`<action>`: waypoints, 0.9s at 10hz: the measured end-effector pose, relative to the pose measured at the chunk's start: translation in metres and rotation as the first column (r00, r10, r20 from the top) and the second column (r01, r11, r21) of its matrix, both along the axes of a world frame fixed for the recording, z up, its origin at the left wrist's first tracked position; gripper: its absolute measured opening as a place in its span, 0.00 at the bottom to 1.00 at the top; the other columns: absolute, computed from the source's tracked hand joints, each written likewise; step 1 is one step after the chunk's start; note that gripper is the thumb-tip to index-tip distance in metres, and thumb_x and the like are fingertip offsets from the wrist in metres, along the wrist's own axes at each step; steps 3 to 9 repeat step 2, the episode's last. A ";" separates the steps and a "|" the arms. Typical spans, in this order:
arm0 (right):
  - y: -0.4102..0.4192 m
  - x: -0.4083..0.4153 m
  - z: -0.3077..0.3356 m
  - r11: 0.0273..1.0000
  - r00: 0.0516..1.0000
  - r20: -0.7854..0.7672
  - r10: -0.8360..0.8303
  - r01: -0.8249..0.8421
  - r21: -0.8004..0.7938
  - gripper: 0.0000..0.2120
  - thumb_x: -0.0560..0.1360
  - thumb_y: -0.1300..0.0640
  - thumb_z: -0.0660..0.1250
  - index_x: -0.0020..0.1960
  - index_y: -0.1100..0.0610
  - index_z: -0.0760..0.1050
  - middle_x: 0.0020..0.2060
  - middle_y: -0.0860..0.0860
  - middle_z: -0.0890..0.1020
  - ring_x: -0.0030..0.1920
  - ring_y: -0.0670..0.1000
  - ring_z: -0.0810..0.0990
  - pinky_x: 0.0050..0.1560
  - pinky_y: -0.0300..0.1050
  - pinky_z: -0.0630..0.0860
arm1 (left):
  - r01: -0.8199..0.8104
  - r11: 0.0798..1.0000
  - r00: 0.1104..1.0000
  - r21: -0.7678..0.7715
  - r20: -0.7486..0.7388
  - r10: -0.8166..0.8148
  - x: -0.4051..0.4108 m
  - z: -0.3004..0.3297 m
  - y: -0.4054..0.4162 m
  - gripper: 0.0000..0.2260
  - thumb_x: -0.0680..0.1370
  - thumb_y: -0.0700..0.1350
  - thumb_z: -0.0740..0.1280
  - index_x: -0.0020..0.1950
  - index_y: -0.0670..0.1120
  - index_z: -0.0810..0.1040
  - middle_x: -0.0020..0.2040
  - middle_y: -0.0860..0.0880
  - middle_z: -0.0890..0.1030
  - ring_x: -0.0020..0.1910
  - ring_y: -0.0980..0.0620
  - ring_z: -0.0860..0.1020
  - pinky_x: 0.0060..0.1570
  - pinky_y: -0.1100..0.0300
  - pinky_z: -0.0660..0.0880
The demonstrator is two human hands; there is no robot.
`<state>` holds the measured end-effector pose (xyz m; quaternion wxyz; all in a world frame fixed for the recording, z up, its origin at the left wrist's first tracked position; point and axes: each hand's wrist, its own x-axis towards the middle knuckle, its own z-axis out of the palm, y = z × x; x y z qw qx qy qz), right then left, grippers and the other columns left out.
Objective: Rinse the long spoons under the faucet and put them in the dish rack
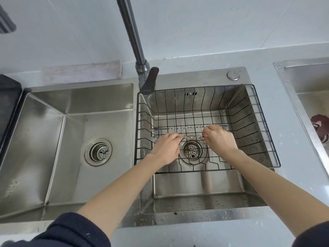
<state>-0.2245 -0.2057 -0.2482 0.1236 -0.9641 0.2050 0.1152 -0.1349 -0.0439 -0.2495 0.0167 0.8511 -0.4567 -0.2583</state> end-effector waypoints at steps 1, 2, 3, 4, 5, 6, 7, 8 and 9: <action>0.000 0.000 0.007 1.000 1.000 -0.014 -0.015 0.015 0.019 0.10 0.77 0.59 0.60 0.55 0.60 0.76 0.54 0.56 0.79 0.58 0.57 0.75 0.46 0.52 0.76 | -0.003 1.000 1.000 0.002 -0.020 0.003 -0.001 0.005 0.004 0.21 0.80 0.41 0.55 0.74 0.44 0.61 0.73 0.46 0.66 0.70 0.45 0.65 0.71 0.50 0.63; -0.001 -0.001 0.010 1.000 1.000 0.005 -0.016 0.016 -0.013 0.10 0.78 0.58 0.60 0.56 0.58 0.75 0.54 0.55 0.78 0.58 0.56 0.75 0.48 0.51 0.76 | -0.027 0.999 0.999 -0.023 -0.025 0.026 0.000 0.010 0.005 0.21 0.80 0.40 0.54 0.73 0.44 0.61 0.72 0.45 0.66 0.70 0.46 0.66 0.71 0.50 0.62; -0.001 -0.001 0.010 1.000 1.000 0.005 -0.016 0.016 -0.013 0.10 0.78 0.58 0.60 0.56 0.58 0.75 0.54 0.55 0.78 0.58 0.56 0.75 0.48 0.51 0.76 | -0.027 0.999 0.999 -0.023 -0.025 0.026 0.000 0.010 0.005 0.21 0.80 0.40 0.54 0.73 0.44 0.61 0.72 0.45 0.66 0.70 0.46 0.66 0.71 0.50 0.62; -0.001 -0.001 0.010 1.000 1.000 0.005 -0.016 0.016 -0.013 0.10 0.78 0.58 0.60 0.56 0.58 0.75 0.54 0.55 0.78 0.58 0.56 0.75 0.48 0.51 0.76 | -0.027 0.999 0.999 -0.023 -0.025 0.026 0.000 0.010 0.005 0.21 0.80 0.40 0.54 0.73 0.44 0.61 0.72 0.45 0.66 0.70 0.46 0.66 0.71 0.50 0.62; -0.001 -0.001 0.010 1.000 1.000 0.005 -0.016 0.016 -0.013 0.10 0.78 0.58 0.60 0.56 0.58 0.75 0.54 0.55 0.78 0.58 0.56 0.75 0.48 0.51 0.76 | -0.027 0.999 0.999 -0.023 -0.025 0.026 0.000 0.010 0.005 0.21 0.80 0.40 0.54 0.73 0.44 0.61 0.72 0.45 0.66 0.70 0.46 0.66 0.71 0.50 0.62; -0.001 -0.001 0.010 1.000 1.000 0.005 -0.016 0.016 -0.013 0.10 0.78 0.58 0.60 0.56 0.58 0.75 0.54 0.55 0.78 0.58 0.56 0.75 0.48 0.51 0.76 | -0.027 0.999 0.999 -0.023 -0.025 0.026 0.000 0.010 0.005 0.21 0.80 0.40 0.54 0.73 0.44 0.61 0.72 0.45 0.66 0.70 0.46 0.66 0.71 0.50 0.62; -0.001 -0.001 0.010 1.000 1.000 0.005 -0.016 0.016 -0.013 0.10 0.78 0.58 0.60 0.56 0.58 0.75 0.54 0.55 0.78 0.58 0.56 0.75 0.48 0.51 0.76 | -0.027 0.999 0.999 -0.023 -0.025 0.026 0.000 0.010 0.005 0.21 0.80 0.40 0.54 0.73 0.44 0.61 0.72 0.45 0.66 0.70 0.46 0.66 0.71 0.50 0.62; -0.001 -0.001 0.010 1.000 1.000 0.005 -0.016 0.016 -0.013 0.10 0.78 0.58 0.60 0.56 0.58 0.75 0.54 0.55 0.78 0.58 0.56 0.75 0.48 0.51 0.76 | -0.027 0.999 0.999 -0.023 -0.025 0.026 0.000 0.010 0.005 0.21 0.80 0.40 0.54 0.73 0.44 0.61 0.72 0.45 0.66 0.70 0.46 0.66 0.71 0.50 0.62; -0.001 -0.001 0.010 1.000 1.000 0.005 -0.016 0.016 -0.013 0.10 0.78 0.58 0.60 0.56 0.58 0.75 0.54 0.55 0.78 0.58 0.56 0.75 0.48 0.51 0.76 | -0.027 0.999 0.999 -0.023 -0.025 0.026 0.000 0.010 0.005 0.21 0.80 0.40 0.54 0.73 0.44 0.61 0.72 0.45 0.66 0.70 0.46 0.66 0.71 0.50 0.62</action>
